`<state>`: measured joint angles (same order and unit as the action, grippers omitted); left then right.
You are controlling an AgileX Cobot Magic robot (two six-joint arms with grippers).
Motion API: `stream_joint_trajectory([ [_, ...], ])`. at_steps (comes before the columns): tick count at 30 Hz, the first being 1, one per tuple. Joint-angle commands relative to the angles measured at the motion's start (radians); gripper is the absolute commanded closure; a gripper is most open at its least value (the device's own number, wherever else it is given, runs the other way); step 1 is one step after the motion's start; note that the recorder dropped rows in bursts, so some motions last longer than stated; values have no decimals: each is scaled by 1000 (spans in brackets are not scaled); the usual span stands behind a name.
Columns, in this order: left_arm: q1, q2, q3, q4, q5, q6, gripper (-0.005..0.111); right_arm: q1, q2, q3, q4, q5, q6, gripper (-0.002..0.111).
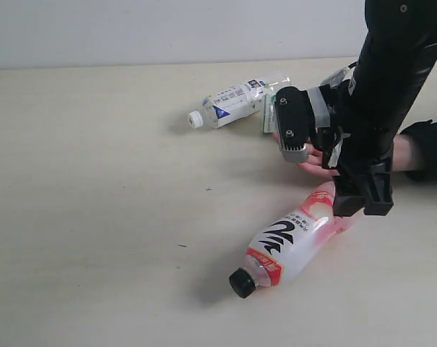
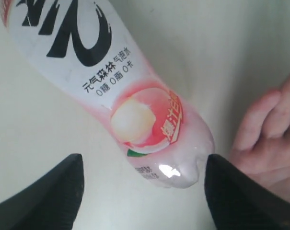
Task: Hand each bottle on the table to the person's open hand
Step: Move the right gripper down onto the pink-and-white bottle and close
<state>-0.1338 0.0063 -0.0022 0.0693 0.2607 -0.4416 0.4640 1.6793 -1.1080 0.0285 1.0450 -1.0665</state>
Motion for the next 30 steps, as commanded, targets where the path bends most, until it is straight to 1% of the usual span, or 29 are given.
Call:
stream_joint_trajectory([
  [1,-6,-6,2,2,-4,3,107,2,-8,8,76,-35,-34,40],
  [8,-6,-6,2,2,-4,3,107,2,-40,47,102,-67,-59,40],
  [13,-6,-6,2,2,-4,3,107,2,-63,98,23,-135,-65,40],
  [17,-6,-6,2,2,-4,3,107,2,-73,144,25,-184,-126,40],
  [20,-6,-6,2,2,-4,3,107,2,-73,168,79,-256,-152,40],
  [24,-6,-6,2,2,-4,3,107,2,-73,173,131,-319,-265,40],
  [27,-6,-6,2,2,-4,3,107,2,-73,173,217,-383,-270,40],
  [30,-6,-6,2,2,-4,3,107,2,-73,173,285,-407,-245,40],
])
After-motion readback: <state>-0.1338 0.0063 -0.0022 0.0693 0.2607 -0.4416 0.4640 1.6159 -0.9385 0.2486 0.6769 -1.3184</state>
